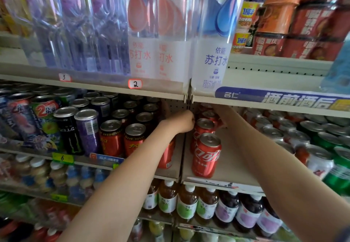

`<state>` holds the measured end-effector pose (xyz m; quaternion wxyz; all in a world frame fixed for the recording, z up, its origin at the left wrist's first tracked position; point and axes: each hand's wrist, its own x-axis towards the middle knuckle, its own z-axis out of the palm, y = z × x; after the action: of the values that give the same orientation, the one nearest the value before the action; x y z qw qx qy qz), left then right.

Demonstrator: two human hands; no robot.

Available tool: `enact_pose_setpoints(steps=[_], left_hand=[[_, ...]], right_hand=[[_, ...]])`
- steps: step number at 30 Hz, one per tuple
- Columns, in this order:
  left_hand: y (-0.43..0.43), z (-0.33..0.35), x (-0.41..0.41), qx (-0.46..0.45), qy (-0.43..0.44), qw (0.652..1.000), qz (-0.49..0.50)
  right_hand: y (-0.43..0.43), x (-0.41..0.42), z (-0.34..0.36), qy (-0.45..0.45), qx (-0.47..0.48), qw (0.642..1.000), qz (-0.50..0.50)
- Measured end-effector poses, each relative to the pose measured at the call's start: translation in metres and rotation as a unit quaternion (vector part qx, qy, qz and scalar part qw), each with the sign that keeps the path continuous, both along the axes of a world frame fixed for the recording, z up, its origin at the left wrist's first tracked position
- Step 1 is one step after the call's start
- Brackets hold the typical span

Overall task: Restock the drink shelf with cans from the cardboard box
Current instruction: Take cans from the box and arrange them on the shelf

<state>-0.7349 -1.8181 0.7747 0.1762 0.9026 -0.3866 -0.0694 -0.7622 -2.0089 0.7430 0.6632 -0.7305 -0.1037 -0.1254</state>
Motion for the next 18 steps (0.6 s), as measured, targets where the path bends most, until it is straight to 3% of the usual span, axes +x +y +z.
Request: enact_pose_setpoints(steps=[1,2,4,8,18], left_hand=[[-0.002,0.0,-0.001,-0.003,0.006,1.0,0.001],[-0.005,0.0,0.0,-0.008,0.018,1.0,0.003],[-0.009,-0.001,0.0,-0.01,0.035,0.999,0.011],[-0.012,-0.005,0.005,-0.007,0.078,0.997,0.017],[-0.021,-0.011,0.012,-0.009,0.052,0.998,-0.023]], right_hand=[[0.001,0.004,0.003,0.146,-0.029,0.978,-0.144],[0.0,-0.001,0.002,0.271,-0.02,0.934,-0.231],[-0.004,0.0,-0.011,0.368,0.086,0.888,-0.261],[0.008,-0.009,-0.016,0.317,0.097,0.915,-0.229],[0.031,-0.018,-0.011,0.276,0.067,0.944,-0.17]])
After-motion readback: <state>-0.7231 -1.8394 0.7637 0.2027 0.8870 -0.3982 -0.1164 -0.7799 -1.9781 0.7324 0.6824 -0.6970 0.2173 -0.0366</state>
